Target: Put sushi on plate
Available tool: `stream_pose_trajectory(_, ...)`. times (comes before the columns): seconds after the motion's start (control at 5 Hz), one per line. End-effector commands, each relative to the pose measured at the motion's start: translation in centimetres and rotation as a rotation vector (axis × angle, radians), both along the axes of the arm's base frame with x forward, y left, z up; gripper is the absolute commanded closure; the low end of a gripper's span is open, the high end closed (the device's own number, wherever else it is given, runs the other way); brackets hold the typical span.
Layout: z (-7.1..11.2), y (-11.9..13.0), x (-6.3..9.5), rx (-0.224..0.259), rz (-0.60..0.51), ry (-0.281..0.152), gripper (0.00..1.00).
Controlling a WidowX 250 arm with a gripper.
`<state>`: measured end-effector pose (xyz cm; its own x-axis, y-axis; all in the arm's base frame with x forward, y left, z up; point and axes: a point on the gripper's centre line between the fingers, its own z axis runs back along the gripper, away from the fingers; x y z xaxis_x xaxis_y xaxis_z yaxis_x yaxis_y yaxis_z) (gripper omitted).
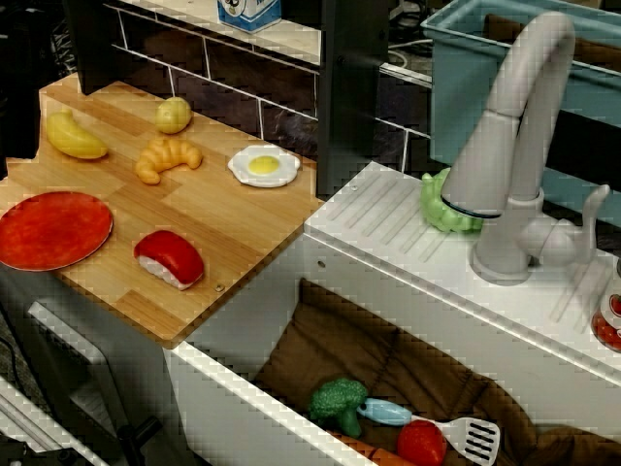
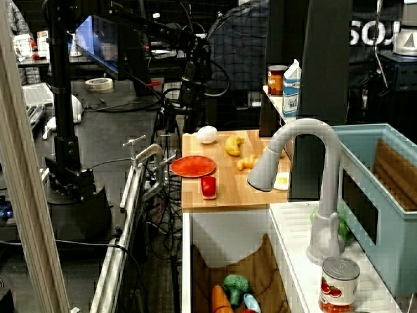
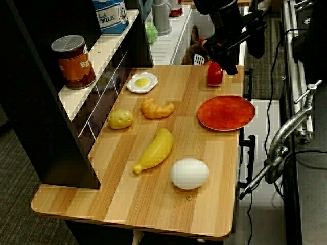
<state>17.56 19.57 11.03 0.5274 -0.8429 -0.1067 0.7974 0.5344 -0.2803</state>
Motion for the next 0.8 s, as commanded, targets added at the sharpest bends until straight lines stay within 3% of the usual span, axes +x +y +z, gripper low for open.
stream_pose_trajectory(0.0,0.00,0.00,0.00,0.000,0.000,0.000,0.00)
stream_pose_trajectory(0.4,-0.17,0.10,0.30,0.005,0.011,-0.001,0.00)
stream_pose_trajectory(0.6,-0.93,-0.22,0.42,0.030,0.022,-0.008,0.00)
